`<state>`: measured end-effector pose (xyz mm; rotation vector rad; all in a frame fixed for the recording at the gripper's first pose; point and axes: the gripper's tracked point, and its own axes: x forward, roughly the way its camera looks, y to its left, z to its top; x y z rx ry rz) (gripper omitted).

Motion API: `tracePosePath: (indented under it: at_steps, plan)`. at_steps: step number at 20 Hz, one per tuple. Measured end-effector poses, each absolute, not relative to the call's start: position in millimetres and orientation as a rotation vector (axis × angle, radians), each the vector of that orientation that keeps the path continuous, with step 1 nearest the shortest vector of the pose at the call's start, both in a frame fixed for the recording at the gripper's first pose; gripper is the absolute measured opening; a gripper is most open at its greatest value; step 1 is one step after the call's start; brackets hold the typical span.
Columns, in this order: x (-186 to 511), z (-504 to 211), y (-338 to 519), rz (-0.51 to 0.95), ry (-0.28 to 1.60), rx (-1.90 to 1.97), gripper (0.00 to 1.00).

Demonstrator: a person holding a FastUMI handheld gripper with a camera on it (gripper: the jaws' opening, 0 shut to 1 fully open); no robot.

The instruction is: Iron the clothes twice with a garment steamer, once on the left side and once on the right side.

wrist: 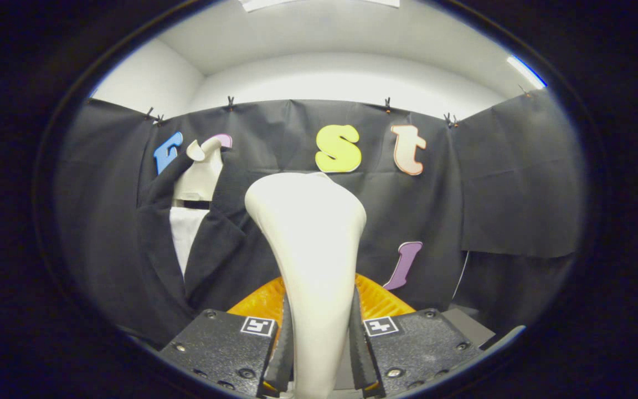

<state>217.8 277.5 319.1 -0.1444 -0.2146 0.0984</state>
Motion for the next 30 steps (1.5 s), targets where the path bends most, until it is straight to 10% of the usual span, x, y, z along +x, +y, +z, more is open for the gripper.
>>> tracePosePath:
  at_steps: [30]
  plan:
    - [275, 267, 346, -0.039, -0.087, -0.225, 0.45]
